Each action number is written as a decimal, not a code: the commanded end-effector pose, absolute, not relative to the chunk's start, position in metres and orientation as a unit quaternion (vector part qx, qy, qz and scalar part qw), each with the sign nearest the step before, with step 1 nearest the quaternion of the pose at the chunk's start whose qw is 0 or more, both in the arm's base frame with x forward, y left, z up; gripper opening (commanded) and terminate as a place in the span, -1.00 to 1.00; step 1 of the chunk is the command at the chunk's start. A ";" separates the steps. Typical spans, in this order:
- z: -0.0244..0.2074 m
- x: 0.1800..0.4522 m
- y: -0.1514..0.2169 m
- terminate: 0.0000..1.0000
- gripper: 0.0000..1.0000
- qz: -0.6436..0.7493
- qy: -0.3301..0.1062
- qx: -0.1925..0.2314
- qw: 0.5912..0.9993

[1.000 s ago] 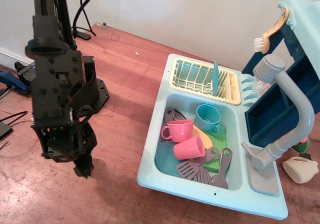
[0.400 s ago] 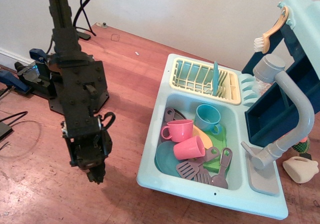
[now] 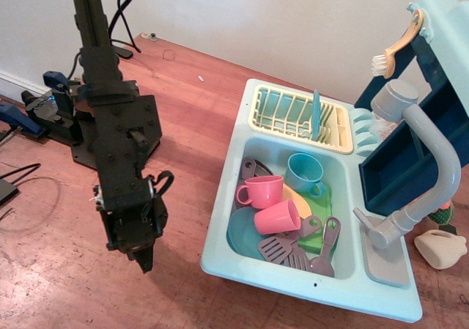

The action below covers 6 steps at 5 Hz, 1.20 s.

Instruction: Put cup from anywhere into sink

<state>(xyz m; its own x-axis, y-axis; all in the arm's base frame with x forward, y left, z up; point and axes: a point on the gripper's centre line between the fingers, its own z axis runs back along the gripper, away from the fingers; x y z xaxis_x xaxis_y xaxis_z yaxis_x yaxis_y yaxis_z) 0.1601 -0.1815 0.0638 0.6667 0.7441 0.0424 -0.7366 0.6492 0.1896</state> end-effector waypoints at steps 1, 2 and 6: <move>0.074 0.175 -0.180 -1.00 -1.00 0.386 0.022 0.086 0.918; 0.077 0.182 -0.178 -1.00 -1.00 0.365 0.027 0.091 0.926; 0.201 0.193 -0.151 -1.00 -1.00 0.374 -0.017 0.187 0.908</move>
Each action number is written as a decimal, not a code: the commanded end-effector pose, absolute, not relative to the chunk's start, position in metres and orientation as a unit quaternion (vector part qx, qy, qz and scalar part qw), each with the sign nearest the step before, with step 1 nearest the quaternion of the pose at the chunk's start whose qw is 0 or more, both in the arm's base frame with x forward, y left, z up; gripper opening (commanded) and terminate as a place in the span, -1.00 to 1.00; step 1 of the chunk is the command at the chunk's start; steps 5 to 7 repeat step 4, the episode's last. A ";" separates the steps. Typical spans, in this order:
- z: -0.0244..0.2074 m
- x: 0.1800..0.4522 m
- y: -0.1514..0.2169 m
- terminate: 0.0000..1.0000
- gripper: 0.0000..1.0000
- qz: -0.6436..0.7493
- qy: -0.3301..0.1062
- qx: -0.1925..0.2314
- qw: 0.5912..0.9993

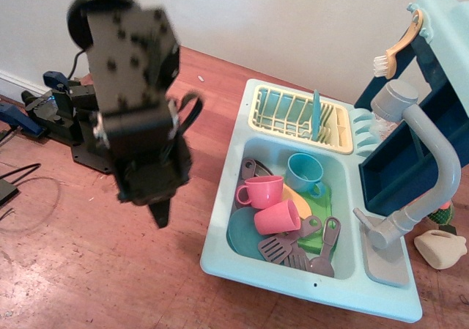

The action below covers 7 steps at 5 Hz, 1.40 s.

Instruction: Put cup from anywhere into sink

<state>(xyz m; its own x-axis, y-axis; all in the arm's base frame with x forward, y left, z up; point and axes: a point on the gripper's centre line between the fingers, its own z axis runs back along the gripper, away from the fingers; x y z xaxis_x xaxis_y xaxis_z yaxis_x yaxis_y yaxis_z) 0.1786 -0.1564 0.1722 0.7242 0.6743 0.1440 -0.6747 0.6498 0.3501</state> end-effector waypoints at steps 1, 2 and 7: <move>0.223 0.234 -0.151 -1.00 -1.00 0.363 -0.054 0.190 0.911; 0.219 0.278 -0.159 -1.00 -1.00 0.370 -0.077 0.185 0.907; 0.194 0.311 -0.159 1.00 -1.00 0.385 -0.032 0.178 0.905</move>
